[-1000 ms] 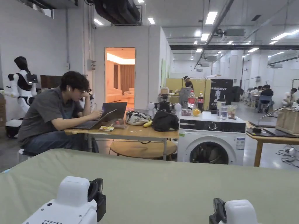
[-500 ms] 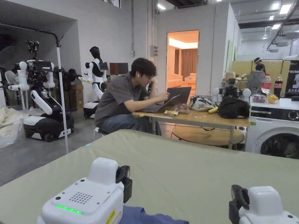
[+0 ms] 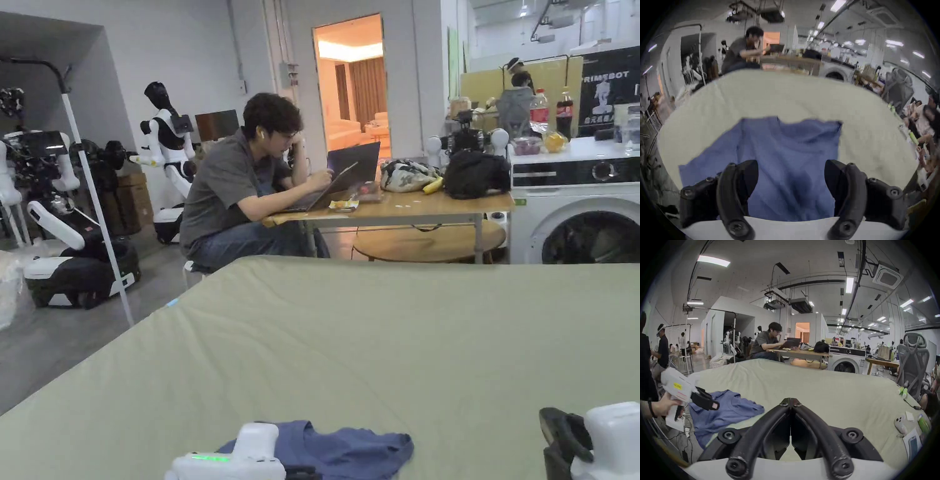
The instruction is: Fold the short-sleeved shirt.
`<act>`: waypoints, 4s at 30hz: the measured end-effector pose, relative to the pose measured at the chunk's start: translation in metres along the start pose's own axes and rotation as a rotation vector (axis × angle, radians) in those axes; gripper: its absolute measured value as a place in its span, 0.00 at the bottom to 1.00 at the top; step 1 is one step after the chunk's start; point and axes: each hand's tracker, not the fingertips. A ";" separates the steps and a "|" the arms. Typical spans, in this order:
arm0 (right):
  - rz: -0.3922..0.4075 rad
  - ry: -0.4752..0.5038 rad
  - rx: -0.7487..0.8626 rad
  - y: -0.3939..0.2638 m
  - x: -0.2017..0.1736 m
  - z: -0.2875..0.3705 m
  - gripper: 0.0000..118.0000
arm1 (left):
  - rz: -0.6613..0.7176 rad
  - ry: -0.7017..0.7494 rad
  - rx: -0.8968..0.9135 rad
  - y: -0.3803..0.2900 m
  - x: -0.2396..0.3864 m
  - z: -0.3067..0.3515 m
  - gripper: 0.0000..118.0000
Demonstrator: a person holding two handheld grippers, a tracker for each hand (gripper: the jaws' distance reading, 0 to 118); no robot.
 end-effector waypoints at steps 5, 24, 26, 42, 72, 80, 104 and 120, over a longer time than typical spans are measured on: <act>-0.012 -0.057 -0.063 -0.015 0.021 0.006 0.00 | 0.080 -0.013 -0.040 -0.011 -0.007 -0.030 0.62; -0.166 -0.064 0.029 -0.012 0.058 0.046 0.00 | 0.063 0.166 0.374 0.149 -0.041 0.176 0.00; -0.187 -0.064 0.027 -0.015 0.065 0.050 0.00 | -0.016 0.196 0.413 0.188 -0.022 0.198 0.00; -0.236 -0.266 0.057 -0.002 0.134 0.128 0.00 | -0.204 -0.475 0.115 0.099 0.311 -0.022 0.00; -0.154 -0.233 0.022 0.002 0.106 0.105 0.00 | -0.211 -0.220 0.662 0.038 0.149 0.181 0.00; -0.155 -0.227 0.034 0.005 0.103 0.103 0.00 | -0.152 -0.240 0.595 0.026 0.124 0.178 0.00; -0.232 -0.224 -0.073 -0.031 0.121 0.100 0.00 | 0.178 -0.075 -0.194 0.022 0.025 -0.011 0.46; -0.470 -0.419 -0.366 -0.082 0.188 0.106 0.64 | 0.013 -0.036 -0.186 0.018 0.056 -0.010 0.03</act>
